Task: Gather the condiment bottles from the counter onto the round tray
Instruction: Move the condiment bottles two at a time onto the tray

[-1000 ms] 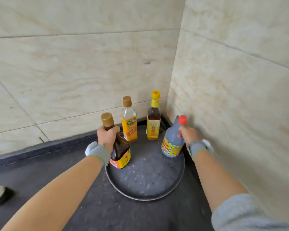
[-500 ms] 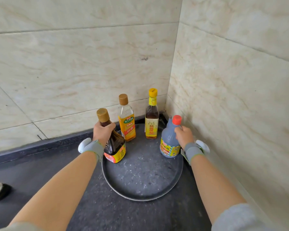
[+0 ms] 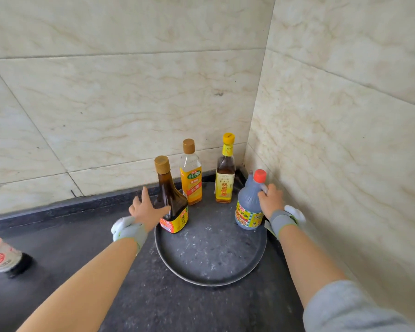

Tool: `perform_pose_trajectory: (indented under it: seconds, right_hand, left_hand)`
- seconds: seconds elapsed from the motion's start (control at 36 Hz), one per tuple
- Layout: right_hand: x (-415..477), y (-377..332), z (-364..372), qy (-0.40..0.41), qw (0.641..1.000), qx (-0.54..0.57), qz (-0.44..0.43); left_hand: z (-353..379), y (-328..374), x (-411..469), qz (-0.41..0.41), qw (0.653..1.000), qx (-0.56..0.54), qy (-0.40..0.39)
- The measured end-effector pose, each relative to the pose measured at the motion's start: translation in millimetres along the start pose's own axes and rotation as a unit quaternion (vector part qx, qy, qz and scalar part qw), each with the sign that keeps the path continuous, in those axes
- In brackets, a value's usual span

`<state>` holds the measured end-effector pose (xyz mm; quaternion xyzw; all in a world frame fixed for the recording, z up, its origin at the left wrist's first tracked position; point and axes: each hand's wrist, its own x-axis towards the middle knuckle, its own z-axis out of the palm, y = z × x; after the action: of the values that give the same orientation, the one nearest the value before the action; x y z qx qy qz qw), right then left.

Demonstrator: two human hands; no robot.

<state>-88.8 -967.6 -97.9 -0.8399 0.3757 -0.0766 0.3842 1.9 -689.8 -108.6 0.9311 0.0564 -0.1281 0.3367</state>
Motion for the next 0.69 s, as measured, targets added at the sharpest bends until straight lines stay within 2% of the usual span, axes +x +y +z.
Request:
perform_pose_trajectory:
  seconds: [0.17,0.22,0.31,0.44,0.53,0.69]
  right_hand:
    - [-25.1,25.3,30.6,0.049,0.992,0.032,0.108]
    - [-37.5,29.7,41.2,0.04,0.986,0.032,0.158]
    - [-59.0,26.8,59.3,-0.012,0.984,0.014,0.18]
    - [-105.7,-10.7,98.7,-0.11,0.99,-0.017,0.085]
    - [-116.0,-25.6,107.1,-0.119,0.989,-0.017,0.081]
    - [-184.9,-68.3,156.1,-0.189,0.98,-0.06,-0.006]
  left_hand:
    - [14.2,-50.1,-24.6,-0.027,0.999,0.024,-0.032]
    - [16.1,-62.5,-31.8,-0.032,0.999,0.024,-0.033]
    - [11.2,-80.8,-45.6,-0.044,0.998,0.031,-0.041]
    - [-30.8,-122.1,-80.0,-0.073,0.997,0.003,-0.026]
    - [-37.4,-129.5,-92.7,-0.061,0.997,-0.012,-0.048]
    - [-78.8,-202.3,-151.1,-0.111,0.99,-0.029,-0.08]
